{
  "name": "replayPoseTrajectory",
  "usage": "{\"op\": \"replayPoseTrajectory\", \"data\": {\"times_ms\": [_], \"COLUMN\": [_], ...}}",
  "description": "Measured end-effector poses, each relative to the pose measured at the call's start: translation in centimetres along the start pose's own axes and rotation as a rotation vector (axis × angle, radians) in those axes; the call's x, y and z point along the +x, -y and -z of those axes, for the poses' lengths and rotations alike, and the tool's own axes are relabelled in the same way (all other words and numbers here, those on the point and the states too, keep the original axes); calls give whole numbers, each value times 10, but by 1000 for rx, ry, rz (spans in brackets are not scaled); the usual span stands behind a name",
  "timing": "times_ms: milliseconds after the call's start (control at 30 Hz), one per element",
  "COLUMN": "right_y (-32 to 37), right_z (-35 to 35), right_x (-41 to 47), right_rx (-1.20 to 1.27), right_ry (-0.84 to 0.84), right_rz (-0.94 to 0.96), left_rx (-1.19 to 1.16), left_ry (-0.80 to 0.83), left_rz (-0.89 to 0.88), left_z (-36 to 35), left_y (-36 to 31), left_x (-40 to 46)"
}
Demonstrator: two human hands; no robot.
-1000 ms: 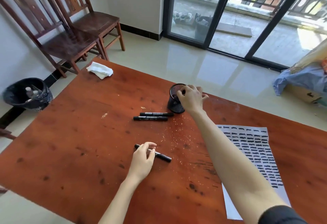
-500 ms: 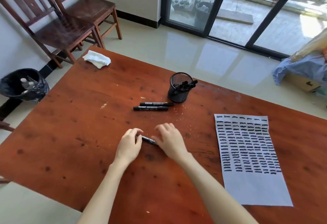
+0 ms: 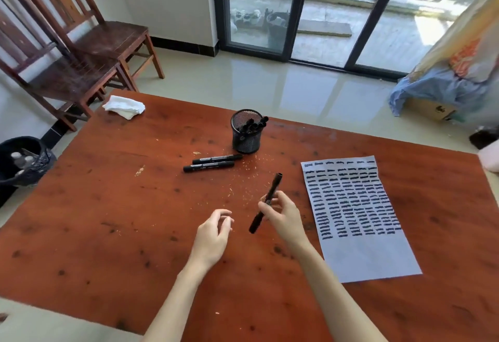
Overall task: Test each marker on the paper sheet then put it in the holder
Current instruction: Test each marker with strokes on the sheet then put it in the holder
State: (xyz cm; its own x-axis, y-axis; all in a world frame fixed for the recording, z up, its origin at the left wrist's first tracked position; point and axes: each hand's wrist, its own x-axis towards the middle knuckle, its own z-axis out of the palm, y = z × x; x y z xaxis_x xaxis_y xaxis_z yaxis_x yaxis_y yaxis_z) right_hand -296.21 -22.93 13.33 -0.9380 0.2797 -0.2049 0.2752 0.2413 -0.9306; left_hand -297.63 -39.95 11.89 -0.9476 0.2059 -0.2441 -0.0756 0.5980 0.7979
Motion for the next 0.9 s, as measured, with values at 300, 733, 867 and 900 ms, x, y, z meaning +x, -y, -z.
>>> {"op": "replayPoseTrajectory", "data": {"times_ms": [300, 733, 867, 900], "right_y": [-17, -62, -78, -80], "right_z": [100, 239, 270, 278], "right_x": [-73, -127, -130, -131], "right_rx": [590, 1278, 1349, 1337], "right_ry": [-172, -261, -240, -223], "right_rz": [-205, -267, -247, -252], "left_rx": [81, 266, 317, 347], "left_ry": [244, 323, 285, 275], "left_rz": [-339, -412, -434, -421], "left_z": [-92, -220, -259, -267], "left_y": [-77, -158, -172, -175], "left_x": [-34, -108, -132, -137]}}
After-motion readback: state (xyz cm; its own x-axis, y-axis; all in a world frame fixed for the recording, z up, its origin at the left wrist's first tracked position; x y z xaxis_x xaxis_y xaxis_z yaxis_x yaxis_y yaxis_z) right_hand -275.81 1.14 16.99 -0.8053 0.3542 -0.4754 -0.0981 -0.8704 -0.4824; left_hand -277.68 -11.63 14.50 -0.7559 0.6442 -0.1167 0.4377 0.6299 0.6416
